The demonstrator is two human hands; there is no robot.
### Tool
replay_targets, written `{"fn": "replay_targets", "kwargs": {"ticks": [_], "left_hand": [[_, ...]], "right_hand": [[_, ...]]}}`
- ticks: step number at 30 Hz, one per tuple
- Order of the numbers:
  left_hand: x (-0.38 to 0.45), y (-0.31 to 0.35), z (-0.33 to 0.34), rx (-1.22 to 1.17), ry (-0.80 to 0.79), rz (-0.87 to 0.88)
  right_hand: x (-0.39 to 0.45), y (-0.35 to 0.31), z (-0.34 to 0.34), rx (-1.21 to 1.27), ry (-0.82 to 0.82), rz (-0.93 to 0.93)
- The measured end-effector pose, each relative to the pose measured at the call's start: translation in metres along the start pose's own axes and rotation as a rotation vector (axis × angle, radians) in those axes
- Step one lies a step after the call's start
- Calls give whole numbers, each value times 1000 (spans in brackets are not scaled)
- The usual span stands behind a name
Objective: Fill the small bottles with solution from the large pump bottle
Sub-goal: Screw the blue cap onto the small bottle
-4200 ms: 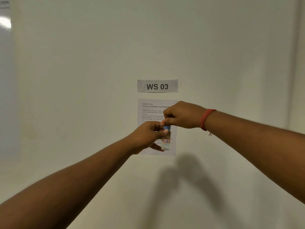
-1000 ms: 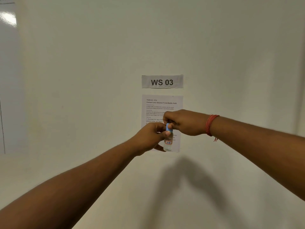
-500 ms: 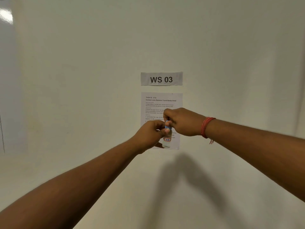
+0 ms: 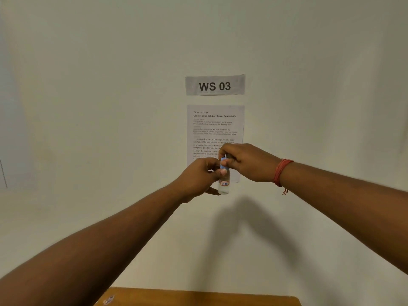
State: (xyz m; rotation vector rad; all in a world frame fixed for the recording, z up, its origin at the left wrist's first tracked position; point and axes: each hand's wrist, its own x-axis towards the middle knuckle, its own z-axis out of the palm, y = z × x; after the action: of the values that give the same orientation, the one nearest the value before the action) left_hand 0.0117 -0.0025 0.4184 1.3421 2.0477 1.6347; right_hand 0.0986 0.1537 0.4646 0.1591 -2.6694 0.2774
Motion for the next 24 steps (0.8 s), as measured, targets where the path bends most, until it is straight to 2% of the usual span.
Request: {"fn": "replay_targets", "kwargs": {"ticks": [5,10,16,24], "left_hand": [[-19,-32,15,51,0,-48],[-68,-95,44,152,-27,-112],[-160,-189,94,230,-114,-206],[-268,-273,156,166,-231,-420]], "right_hand": [[-28,7,39,130,40,54],[-85,7,120,334,72,122],[-179,0,245,508,4,238],[-295,-27,352,569,-137,375]]}}
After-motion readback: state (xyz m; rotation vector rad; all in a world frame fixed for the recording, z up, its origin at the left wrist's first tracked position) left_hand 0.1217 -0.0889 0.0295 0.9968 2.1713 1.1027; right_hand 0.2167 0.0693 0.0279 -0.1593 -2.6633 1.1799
